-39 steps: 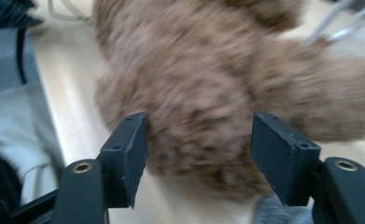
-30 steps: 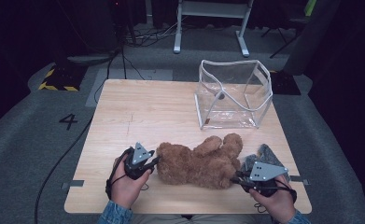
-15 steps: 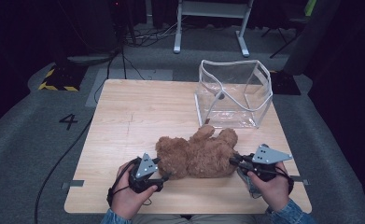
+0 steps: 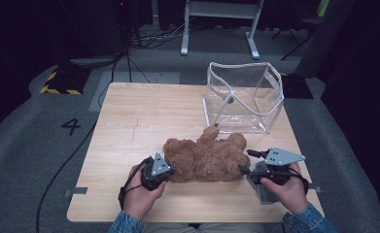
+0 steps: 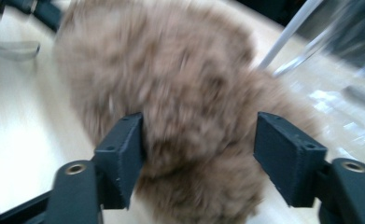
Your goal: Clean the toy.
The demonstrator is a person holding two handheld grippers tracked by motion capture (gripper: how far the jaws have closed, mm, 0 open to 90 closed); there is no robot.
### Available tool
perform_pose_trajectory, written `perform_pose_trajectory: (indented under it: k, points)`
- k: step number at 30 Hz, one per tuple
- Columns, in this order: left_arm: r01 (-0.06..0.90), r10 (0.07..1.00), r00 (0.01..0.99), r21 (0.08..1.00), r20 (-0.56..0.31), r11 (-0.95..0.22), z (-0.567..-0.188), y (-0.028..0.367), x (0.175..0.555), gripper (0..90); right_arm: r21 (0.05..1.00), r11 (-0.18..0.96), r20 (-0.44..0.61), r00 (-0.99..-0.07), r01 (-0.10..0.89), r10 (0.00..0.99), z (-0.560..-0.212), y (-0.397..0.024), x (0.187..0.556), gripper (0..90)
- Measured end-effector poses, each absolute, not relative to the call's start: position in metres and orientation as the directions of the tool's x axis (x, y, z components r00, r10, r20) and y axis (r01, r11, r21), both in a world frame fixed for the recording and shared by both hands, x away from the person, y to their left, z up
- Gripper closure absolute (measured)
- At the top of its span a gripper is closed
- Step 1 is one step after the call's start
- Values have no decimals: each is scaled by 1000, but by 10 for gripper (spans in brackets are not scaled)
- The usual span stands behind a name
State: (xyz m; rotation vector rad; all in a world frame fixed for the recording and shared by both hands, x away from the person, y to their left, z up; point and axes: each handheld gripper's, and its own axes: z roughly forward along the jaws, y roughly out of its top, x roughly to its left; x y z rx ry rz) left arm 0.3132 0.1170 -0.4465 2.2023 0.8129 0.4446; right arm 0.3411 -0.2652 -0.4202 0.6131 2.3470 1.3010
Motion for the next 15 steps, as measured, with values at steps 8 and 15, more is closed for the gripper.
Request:
perform_pose_trajectory:
  k: [8,15]
  points:
    - [419,672,737,730,74,-540,-446,114,314,864,828,549,-150,-896,118,419,-433,-257,336,605]
    - [439,658,753,724,28,-533,-436,124,307,887,835,530,-111,-898,149,426,-401,-243,325,830]
